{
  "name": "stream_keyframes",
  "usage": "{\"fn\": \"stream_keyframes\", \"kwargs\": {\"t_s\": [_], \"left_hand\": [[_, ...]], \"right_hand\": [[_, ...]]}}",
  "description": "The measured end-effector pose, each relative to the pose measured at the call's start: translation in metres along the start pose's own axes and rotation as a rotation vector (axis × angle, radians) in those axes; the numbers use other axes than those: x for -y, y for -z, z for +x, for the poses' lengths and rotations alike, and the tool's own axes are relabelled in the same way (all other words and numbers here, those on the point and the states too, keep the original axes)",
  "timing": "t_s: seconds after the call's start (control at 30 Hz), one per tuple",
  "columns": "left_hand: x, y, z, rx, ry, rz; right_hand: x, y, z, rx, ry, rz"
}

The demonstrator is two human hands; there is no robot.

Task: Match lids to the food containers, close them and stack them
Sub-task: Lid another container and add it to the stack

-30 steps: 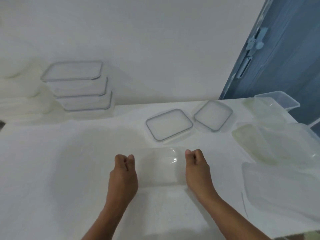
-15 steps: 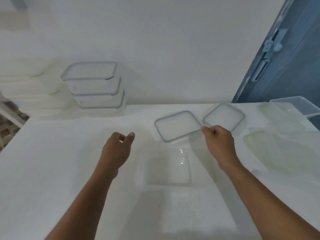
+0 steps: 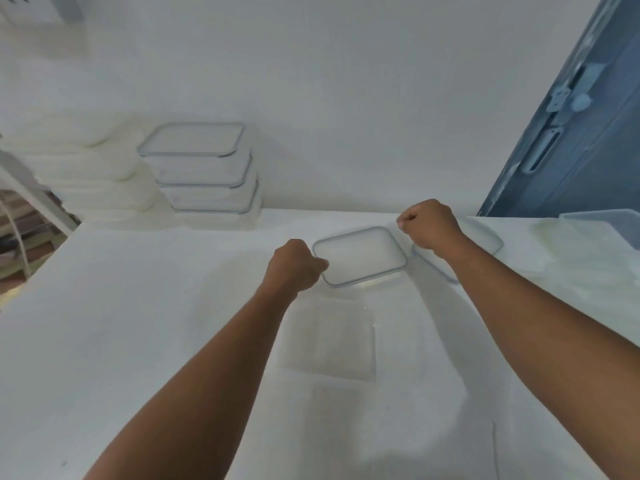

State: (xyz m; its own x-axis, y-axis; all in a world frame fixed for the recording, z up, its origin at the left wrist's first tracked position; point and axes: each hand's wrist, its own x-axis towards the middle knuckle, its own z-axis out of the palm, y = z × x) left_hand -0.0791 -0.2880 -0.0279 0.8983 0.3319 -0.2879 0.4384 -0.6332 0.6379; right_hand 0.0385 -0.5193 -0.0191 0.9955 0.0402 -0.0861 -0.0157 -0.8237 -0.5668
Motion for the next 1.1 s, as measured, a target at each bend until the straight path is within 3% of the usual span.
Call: {"fn": "stream_keyframes", "kwargs": {"t_s": [0.13,0.27,0.47,0.6,0.7,0.9,1.1], "left_hand": [[-0.004,-0.011,0.005,0.053,0.065,-0.068],[-0.005,-0.014,0.02,0.059,0.116,-0.125],[0.001,-0.002,0.024,0.075,0.175,-0.525],[-0.004,0.034,0.014,-0.021,0.073,-0.69],[-0.005,0.071,-0.009,-0.065,-0.026,-0.744],[0.039,0.092,-0.064,0.014,-0.044,-0.637],[0.087,0.069,-0.086,0.119,-0.007,-0.574]], "right_hand": [[-0.006,-0.019,0.011,0.239,-0.017,-0.324],[-0.007,-0.029,0.014,0.147,-0.084,-0.303],[-0.008,-0.021,0.011,0.05,-0.094,-0.001],[0.009,0.006,-0.005,-0.091,-0.002,0.51],[0.027,0.03,-0.041,-0.018,-0.033,0.813],[0.021,0.018,-0.132,0.185,-0.148,0.882],[0.003,-0.013,-0.191,0.241,-0.254,0.825]]}}
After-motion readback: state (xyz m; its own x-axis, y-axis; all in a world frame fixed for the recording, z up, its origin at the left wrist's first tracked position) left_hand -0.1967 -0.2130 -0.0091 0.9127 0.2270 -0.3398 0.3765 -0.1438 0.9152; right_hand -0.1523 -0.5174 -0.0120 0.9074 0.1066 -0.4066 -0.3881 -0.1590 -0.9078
